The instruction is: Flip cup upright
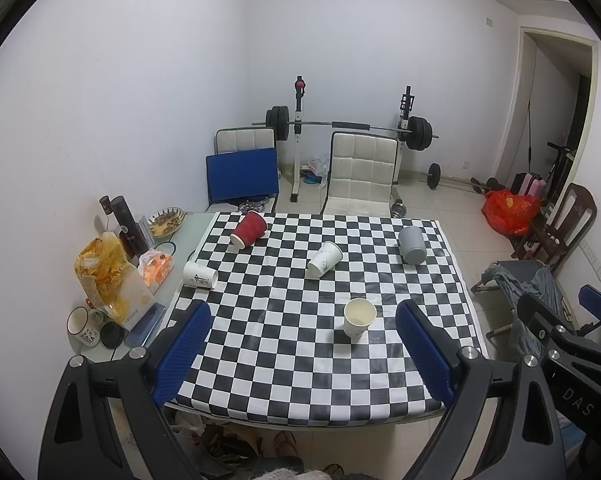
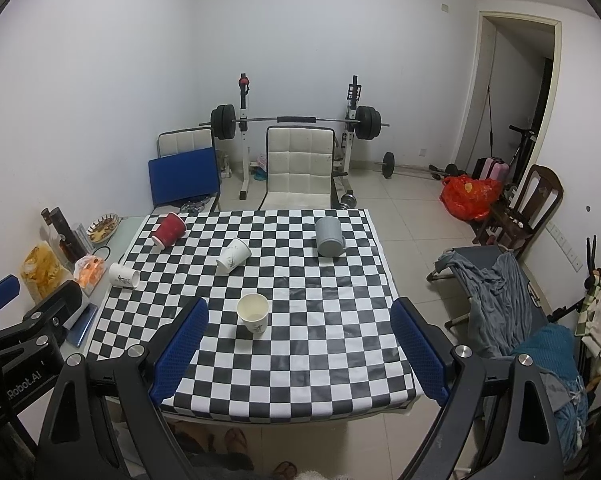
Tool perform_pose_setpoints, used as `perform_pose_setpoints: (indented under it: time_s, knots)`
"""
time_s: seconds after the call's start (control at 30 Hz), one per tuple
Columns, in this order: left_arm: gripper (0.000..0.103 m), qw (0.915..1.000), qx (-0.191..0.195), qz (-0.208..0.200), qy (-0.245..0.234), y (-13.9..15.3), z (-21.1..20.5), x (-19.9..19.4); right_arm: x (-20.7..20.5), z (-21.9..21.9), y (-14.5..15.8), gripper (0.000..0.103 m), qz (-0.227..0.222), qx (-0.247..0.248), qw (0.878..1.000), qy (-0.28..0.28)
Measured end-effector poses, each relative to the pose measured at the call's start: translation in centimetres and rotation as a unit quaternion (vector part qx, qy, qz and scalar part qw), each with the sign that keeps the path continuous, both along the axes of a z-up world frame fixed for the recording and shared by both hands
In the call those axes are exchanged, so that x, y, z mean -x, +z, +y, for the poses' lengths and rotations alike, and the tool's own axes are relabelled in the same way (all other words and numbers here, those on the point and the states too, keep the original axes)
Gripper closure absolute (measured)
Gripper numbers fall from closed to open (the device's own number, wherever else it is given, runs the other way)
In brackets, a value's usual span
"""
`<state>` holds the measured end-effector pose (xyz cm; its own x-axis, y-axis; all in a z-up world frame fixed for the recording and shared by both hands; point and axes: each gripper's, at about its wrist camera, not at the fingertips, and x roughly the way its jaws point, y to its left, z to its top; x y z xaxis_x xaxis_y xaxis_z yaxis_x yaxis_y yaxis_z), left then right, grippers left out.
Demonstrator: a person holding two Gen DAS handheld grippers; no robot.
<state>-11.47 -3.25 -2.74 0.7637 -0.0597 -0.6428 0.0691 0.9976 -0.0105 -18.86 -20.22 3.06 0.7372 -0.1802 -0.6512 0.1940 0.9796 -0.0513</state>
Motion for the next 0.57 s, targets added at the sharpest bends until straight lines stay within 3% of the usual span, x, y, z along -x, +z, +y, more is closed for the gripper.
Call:
perform_pose_setpoints:
  time_s: [0.57]
  knots:
    - [0.009, 1.0000, 0.009, -0.003, 0.000, 0.11, 0.38, -0.06, 0.06, -0.06, -0.06, 0.009, 0.000, -0.001, 1.000, 0.000]
